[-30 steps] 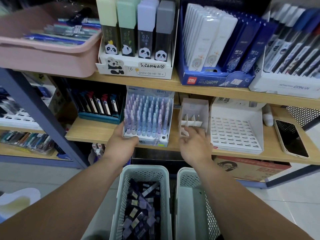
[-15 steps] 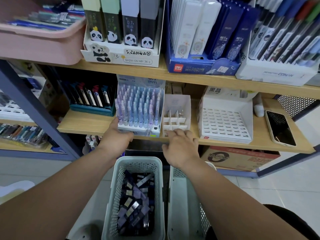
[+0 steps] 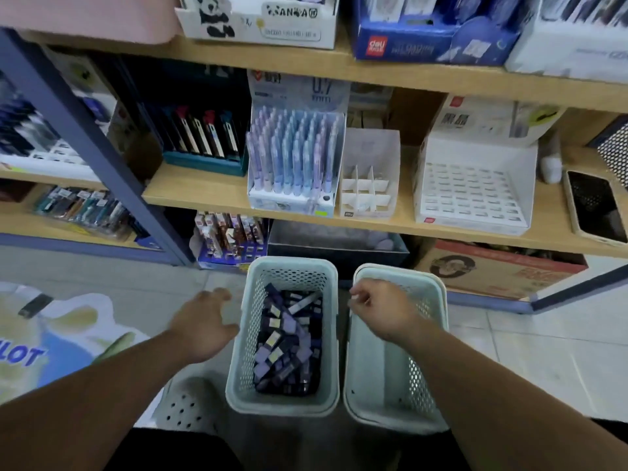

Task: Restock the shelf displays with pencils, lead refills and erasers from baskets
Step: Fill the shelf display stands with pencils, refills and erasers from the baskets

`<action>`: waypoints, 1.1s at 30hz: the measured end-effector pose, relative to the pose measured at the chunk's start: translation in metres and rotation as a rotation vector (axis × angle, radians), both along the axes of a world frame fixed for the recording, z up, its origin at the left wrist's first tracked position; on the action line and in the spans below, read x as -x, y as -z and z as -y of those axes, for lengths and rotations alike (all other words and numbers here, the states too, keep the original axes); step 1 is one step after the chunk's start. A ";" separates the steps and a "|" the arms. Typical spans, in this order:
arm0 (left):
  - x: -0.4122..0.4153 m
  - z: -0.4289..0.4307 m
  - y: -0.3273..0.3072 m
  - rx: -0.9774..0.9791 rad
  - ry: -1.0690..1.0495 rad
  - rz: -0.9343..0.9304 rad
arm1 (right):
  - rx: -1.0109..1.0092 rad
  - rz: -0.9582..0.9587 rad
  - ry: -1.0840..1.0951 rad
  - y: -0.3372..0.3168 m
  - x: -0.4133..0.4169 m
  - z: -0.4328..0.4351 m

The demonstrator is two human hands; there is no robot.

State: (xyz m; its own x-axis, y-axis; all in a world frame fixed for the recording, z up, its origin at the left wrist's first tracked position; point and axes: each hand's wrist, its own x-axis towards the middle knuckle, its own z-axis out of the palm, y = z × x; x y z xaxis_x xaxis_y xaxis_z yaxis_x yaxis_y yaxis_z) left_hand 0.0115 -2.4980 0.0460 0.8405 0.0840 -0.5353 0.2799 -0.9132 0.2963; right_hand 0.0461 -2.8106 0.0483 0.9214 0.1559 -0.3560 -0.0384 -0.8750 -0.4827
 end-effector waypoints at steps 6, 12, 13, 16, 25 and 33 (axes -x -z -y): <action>0.037 -0.014 0.072 0.223 -0.208 -0.241 | -0.216 -0.145 -0.056 0.059 0.017 -0.077; 0.043 -0.010 0.098 0.382 -0.382 -0.085 | -0.131 -0.325 -0.047 0.107 -0.009 -0.105; 0.045 -0.013 0.097 0.435 -0.408 -0.103 | -0.114 -0.359 -0.038 0.112 -0.013 -0.111; 0.048 -0.017 0.093 0.522 -0.444 -0.123 | -0.065 -0.443 -0.017 0.132 -0.025 -0.125; 0.041 -0.028 0.101 0.603 -0.417 -0.186 | -0.004 -0.419 0.099 0.170 -0.028 -0.142; 0.038 -0.031 0.102 0.605 -0.430 -0.214 | -0.077 -0.489 0.072 0.167 -0.030 -0.131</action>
State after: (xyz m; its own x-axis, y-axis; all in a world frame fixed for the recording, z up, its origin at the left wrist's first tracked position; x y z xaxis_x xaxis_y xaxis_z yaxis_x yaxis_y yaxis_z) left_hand -0.0269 -2.4666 -0.0564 0.6736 0.0207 -0.7388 0.6805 -0.4075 0.6090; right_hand 0.0762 -2.6796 -0.1189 0.6585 0.1413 -0.7392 -0.3353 -0.8243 -0.4563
